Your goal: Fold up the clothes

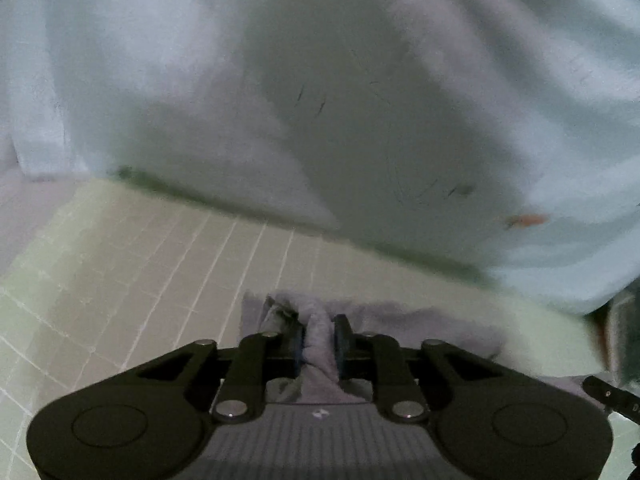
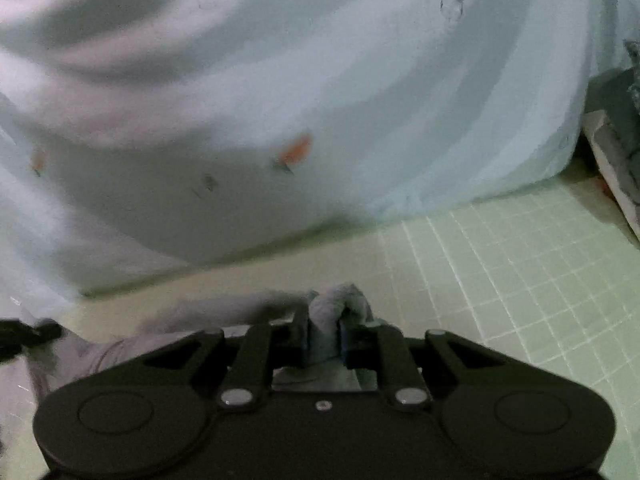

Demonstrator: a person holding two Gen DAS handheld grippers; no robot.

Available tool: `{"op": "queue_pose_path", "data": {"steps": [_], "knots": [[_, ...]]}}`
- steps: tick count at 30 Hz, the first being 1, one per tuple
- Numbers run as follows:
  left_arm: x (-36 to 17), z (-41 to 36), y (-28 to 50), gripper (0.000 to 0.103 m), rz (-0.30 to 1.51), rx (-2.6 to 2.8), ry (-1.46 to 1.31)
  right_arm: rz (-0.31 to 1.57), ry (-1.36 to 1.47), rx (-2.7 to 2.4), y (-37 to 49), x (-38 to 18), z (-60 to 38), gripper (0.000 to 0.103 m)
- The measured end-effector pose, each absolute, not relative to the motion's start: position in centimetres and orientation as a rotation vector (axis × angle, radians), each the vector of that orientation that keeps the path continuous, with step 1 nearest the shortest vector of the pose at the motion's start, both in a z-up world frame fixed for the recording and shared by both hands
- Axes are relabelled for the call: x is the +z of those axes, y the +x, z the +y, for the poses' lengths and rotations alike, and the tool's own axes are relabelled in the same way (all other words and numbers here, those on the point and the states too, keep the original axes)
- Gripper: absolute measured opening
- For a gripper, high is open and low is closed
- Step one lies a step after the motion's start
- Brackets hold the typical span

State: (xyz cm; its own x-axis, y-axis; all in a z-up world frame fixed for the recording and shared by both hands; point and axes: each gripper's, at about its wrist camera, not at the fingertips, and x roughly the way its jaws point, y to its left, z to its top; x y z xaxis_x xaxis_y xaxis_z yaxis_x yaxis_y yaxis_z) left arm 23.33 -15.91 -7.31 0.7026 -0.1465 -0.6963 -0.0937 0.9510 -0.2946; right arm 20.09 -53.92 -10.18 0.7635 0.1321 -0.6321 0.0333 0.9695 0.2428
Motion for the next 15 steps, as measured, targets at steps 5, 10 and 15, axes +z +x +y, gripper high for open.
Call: {"op": "queue_pose_path", "data": {"steps": [5,10,15], "knots": [[-10.2,-15.4,24.1,0.052,0.894,0.011,-0.338,0.838,0.331,0.006,21.4,-13.9,-54.4,0.042],[-9.5,-14.5,20.8,0.065,0.889,0.034,-0.418,0.82,0.275,0.011,18.1,-13.1,-54.0,0.066],[-10.3,-15.3,19.0,0.068,0.938,-0.016,-0.44,0.892,0.336,0.035,16.8,-14.2,-54.2,0.073]]}}
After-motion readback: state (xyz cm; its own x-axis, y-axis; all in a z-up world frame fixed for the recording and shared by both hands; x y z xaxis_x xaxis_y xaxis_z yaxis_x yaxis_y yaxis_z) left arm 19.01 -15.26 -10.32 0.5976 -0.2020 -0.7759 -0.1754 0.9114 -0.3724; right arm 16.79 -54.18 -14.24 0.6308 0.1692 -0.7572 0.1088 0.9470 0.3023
